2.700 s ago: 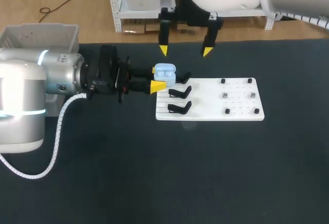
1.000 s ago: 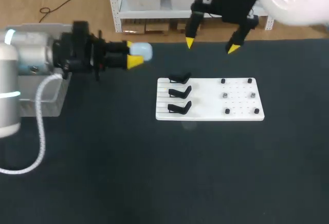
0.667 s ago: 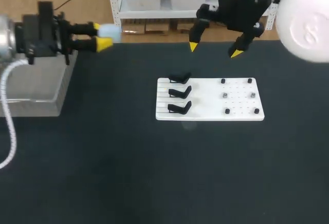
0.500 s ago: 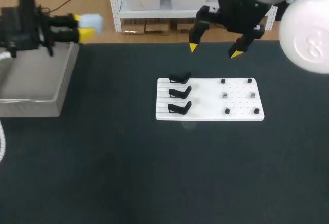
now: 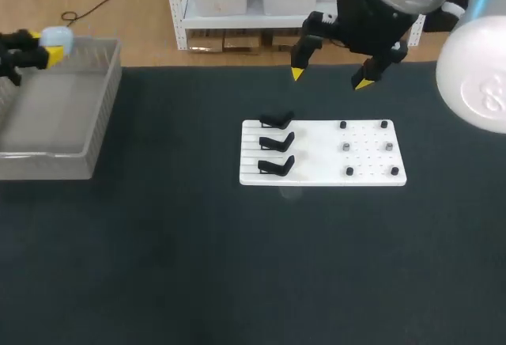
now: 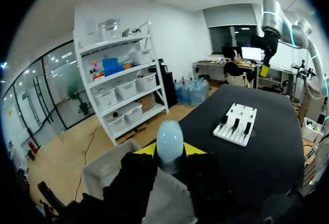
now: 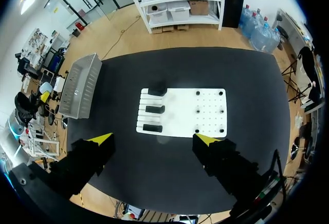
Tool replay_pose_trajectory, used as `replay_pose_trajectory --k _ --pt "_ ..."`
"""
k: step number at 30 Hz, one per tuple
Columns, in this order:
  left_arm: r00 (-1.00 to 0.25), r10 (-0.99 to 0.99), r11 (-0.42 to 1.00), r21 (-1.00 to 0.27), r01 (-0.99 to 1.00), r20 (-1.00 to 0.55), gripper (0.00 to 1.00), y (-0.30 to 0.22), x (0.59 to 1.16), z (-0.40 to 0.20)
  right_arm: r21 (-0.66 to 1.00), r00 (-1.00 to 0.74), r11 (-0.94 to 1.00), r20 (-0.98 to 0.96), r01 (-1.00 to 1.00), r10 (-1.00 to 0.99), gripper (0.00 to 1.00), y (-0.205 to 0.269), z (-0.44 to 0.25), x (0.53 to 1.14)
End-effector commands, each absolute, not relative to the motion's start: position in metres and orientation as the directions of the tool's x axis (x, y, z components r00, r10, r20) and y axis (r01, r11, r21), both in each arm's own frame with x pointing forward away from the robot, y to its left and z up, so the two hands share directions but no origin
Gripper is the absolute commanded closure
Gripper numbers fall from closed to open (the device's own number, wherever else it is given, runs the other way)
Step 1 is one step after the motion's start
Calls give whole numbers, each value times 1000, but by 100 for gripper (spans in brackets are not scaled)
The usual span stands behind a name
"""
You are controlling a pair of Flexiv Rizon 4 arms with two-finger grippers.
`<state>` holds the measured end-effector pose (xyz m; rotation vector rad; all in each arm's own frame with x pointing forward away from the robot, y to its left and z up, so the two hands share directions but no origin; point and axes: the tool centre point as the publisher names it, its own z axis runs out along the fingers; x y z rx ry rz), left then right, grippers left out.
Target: Pick up each earbud case from the left stands, insert the matching earbuds, close the lid, and place the case in the box.
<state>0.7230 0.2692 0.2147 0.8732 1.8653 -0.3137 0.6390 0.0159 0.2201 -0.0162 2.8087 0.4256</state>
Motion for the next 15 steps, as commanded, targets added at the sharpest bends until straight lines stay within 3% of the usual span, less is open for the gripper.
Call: replay_pose_trajectory --k 1,15 --pt "-262 417 820 236 522 -870 100 288 736 195 288 -952 956 -303 -54 38 0 15 219 637" --pt "-369 391 880 225 419 -843 100 340 775 157 288 -952 956 -303 -54 38 0 15 219 637"
